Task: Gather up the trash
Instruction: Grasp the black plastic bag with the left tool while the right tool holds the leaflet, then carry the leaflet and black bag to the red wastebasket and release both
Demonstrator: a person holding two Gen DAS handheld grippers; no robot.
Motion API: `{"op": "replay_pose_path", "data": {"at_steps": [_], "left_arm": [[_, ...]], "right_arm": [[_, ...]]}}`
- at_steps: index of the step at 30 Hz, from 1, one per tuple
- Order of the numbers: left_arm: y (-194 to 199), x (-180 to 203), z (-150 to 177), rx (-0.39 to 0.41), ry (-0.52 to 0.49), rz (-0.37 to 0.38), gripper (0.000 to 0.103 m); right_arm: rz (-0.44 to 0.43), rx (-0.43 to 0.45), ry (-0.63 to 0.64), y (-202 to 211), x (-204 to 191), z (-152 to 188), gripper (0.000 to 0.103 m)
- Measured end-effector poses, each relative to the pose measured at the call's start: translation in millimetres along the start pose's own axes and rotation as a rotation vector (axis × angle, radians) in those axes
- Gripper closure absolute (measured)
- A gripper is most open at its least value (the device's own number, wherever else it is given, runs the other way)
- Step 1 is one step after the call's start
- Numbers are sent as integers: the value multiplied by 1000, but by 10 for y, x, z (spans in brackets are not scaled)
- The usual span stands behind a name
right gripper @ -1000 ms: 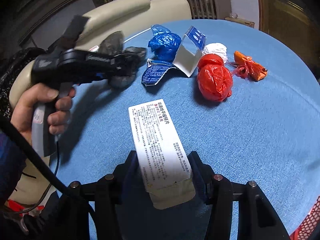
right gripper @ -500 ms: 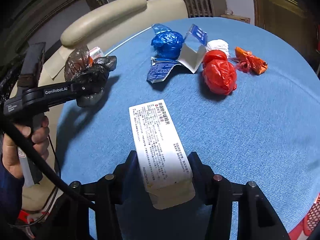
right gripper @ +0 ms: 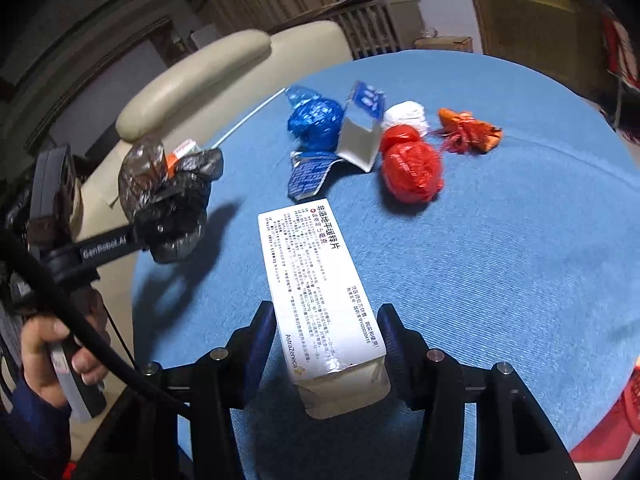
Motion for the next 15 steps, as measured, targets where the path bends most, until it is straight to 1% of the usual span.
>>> {"op": "replay_pose_path", "data": {"at_steps": [5, 9, 15], "left_arm": [[29, 207, -11, 7, -33, 13, 74], [27, 489, -31, 13, -71, 33, 74], [48, 912, -52, 17, -138, 68, 74]], "right_arm": [[12, 46, -51, 175, 139, 16, 48], [31, 80, -82, 369, 271, 17, 48], [61, 154, -151, 677, 552, 2, 48]]}}
Point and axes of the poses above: each gripper's, at about its wrist camera, not at the fingertips, and y roughly against the way its jaws point, x to its right, z to its underside, the point moved 8 cm from there along -y, roughly the way its jaws point, and after that the axes turned 6 degrees about y, right-handed, at the moved point
